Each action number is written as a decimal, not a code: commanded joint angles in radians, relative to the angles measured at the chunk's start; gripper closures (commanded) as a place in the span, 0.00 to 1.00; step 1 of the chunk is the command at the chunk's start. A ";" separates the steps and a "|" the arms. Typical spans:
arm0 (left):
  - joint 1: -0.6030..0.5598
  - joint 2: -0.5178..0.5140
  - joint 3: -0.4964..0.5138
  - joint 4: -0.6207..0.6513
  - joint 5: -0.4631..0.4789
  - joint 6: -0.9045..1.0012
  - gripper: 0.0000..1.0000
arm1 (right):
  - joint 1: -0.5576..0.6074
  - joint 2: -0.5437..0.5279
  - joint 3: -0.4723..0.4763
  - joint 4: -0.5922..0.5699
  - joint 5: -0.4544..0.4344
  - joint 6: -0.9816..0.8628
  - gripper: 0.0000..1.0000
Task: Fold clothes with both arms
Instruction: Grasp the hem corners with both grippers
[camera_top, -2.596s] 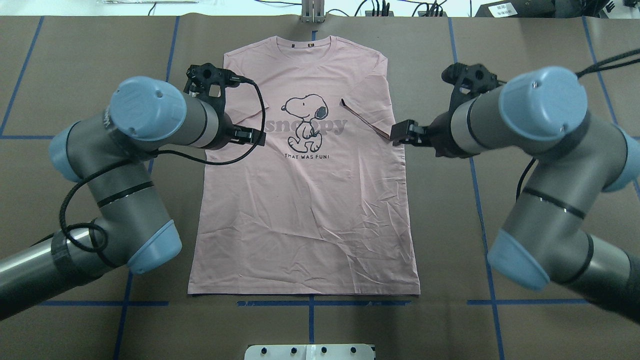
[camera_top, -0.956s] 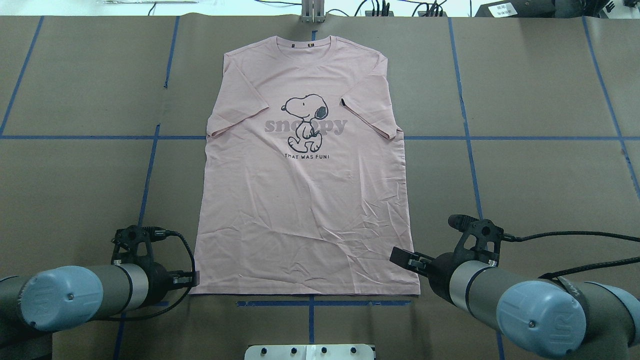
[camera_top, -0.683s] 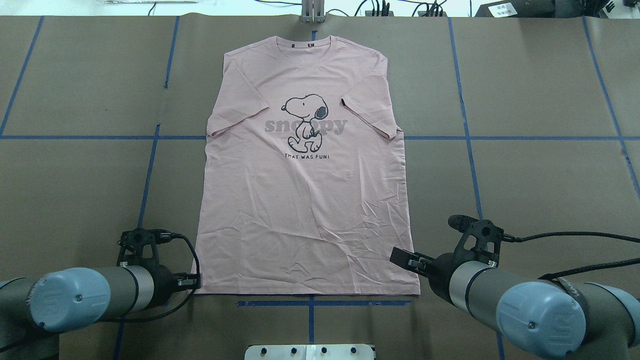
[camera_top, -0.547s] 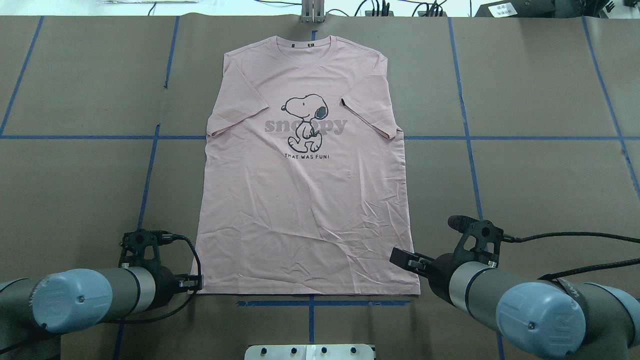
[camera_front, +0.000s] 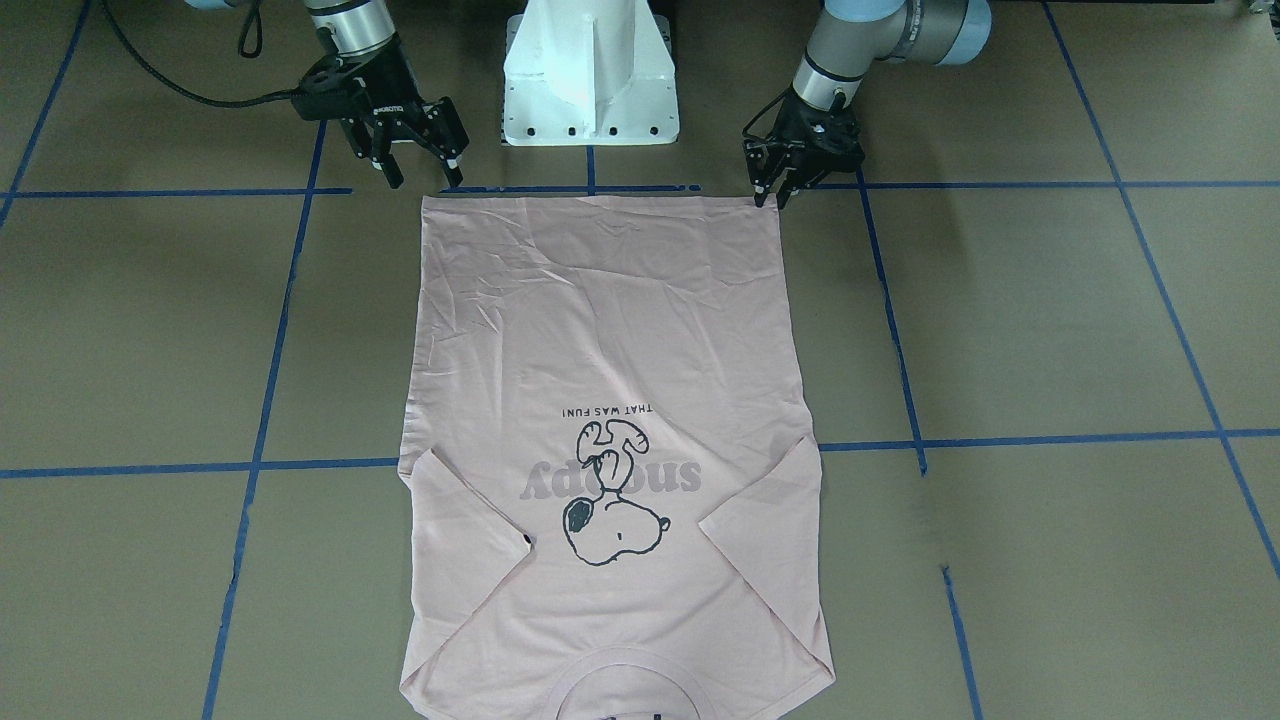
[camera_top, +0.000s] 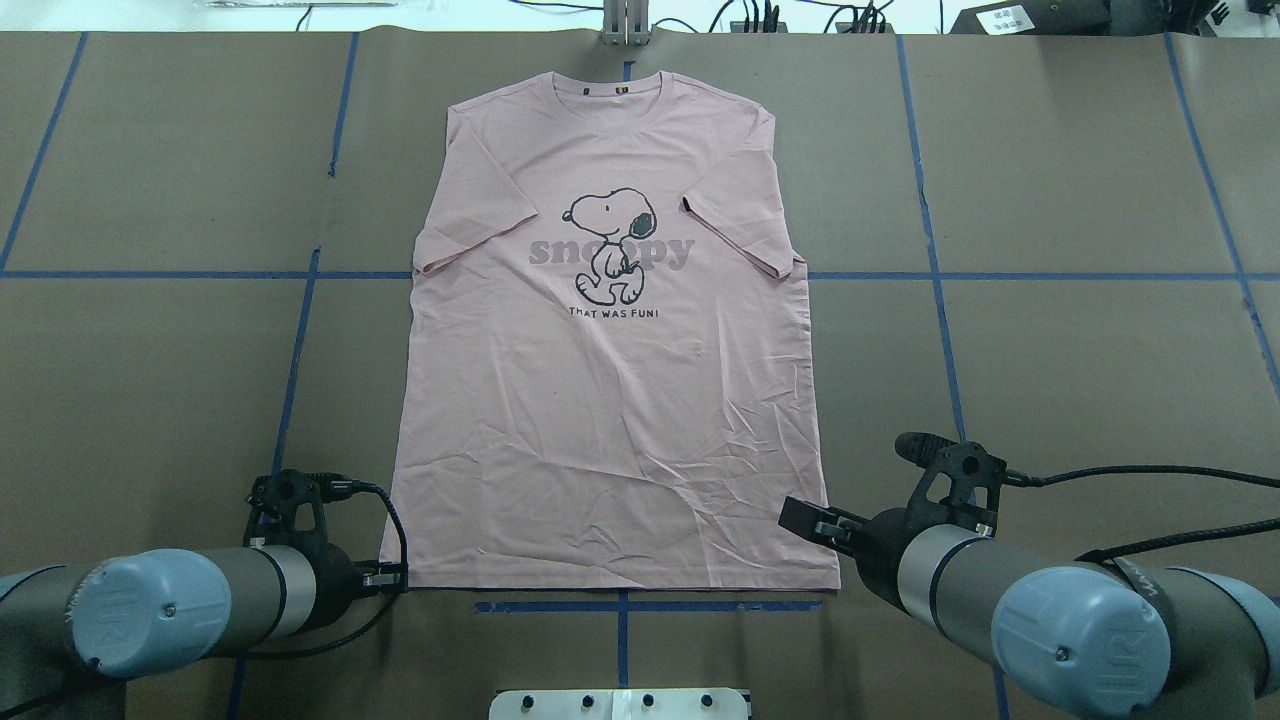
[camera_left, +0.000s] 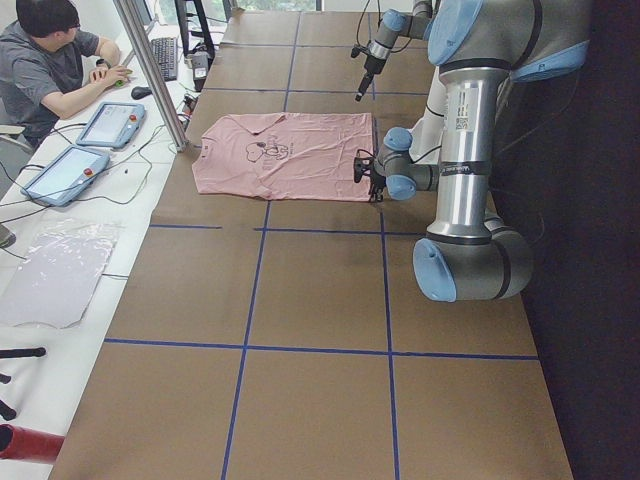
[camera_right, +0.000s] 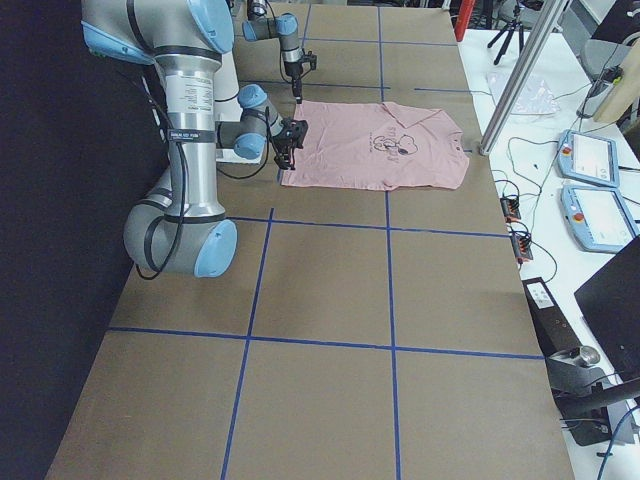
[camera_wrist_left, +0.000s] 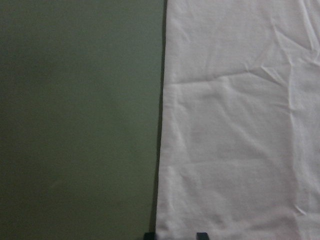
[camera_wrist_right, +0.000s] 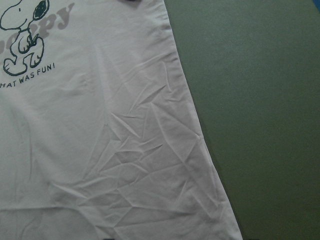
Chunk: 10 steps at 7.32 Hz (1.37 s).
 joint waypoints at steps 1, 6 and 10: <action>0.012 0.000 -0.001 0.000 0.002 0.000 0.66 | 0.000 0.000 0.000 0.000 0.000 0.002 0.08; 0.011 -0.001 -0.012 0.005 0.000 0.006 1.00 | -0.040 0.003 -0.006 -0.012 -0.055 0.044 0.16; 0.012 -0.013 -0.035 0.005 -0.009 0.011 1.00 | -0.126 0.017 -0.090 -0.114 -0.103 0.080 0.27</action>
